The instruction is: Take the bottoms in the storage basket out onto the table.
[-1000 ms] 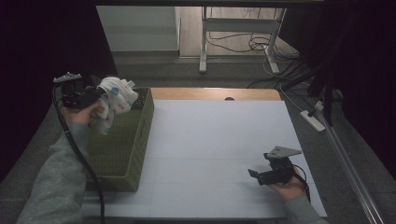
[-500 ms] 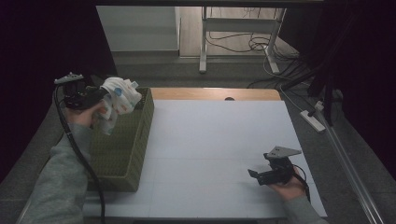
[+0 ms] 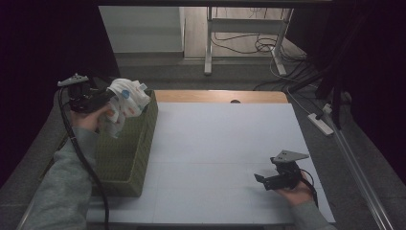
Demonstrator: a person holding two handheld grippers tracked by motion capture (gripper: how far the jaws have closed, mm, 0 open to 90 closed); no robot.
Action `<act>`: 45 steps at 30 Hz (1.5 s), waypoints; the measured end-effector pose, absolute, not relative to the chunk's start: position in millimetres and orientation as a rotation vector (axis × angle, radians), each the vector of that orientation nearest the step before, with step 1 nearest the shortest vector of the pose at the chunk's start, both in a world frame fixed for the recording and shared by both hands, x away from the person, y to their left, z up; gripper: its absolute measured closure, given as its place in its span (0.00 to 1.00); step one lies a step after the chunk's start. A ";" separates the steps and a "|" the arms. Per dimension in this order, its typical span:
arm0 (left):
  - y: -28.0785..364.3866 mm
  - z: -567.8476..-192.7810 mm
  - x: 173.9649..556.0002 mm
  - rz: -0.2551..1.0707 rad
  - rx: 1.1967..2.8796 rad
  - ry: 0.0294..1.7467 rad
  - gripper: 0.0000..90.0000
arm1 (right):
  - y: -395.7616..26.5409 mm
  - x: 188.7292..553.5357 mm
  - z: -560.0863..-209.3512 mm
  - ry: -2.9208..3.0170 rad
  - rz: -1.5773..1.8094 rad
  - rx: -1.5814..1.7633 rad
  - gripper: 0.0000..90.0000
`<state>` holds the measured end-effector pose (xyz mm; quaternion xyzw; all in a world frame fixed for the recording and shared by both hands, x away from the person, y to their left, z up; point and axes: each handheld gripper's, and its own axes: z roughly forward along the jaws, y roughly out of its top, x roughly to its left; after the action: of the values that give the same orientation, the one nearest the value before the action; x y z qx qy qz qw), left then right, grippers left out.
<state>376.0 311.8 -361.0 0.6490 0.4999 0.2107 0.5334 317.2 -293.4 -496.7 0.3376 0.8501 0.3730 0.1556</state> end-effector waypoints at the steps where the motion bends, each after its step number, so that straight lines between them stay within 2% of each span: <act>1: 310.8 -360.3 375.7 0.502 1.547 1.188 0.84 | -293.4 317.2 -496.7 2.435 1.068 0.967 0.07; 45: 262.4 -340.3 374.6 0.426 1.554 1.043 0.84 | -293.4 317.4 -497.0 2.437 1.063 0.968 0.07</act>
<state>374.6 262.4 -340.3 0.6632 0.4450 0.1819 0.5737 317.4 -293.4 -497.0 0.3380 0.8508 0.3712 0.1552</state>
